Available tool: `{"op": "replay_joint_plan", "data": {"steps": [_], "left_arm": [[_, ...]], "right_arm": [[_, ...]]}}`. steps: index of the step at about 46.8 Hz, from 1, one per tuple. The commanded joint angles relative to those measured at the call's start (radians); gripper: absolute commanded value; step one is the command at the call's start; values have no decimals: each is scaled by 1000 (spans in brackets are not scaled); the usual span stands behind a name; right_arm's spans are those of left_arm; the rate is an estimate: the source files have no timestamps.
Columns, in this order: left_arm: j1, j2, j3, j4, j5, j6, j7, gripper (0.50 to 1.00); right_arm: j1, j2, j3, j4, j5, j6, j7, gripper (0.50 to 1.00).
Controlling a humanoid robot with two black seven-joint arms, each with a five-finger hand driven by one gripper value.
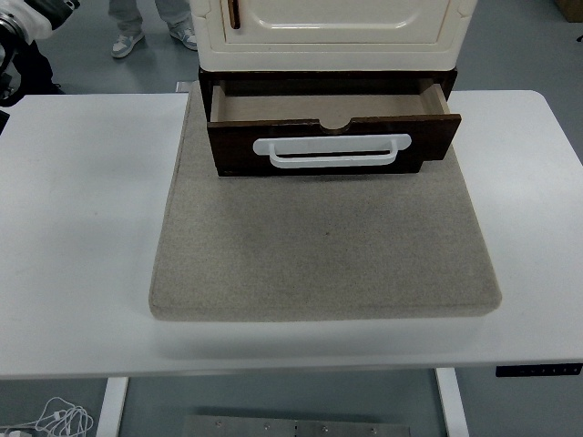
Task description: Open the drawer under the combination cabinet
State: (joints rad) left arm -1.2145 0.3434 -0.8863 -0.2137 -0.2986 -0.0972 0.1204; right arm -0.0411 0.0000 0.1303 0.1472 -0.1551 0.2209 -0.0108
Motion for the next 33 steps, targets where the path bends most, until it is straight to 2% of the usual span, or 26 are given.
{"op": "replay_joint_plan", "data": {"steps": [1, 4, 23, 33], "left_arm": [[26, -17, -66, -6, 1, -10, -2, 1000], [38, -38, -95, -7, 1, -19, -4, 1000], [36, -127, -88, -27, 9, -131, -5, 1000], [33, -156, -94, -26, 3, -133, -21, 1000]], "right_arm": [[0, 0, 0, 0, 0, 0, 0, 926], [-2, 0, 0, 0, 0, 0, 0, 926], [-10, 0, 2, 0, -1, 1, -1, 926], [-10, 0, 0, 0, -1, 1, -3, 926]]}}
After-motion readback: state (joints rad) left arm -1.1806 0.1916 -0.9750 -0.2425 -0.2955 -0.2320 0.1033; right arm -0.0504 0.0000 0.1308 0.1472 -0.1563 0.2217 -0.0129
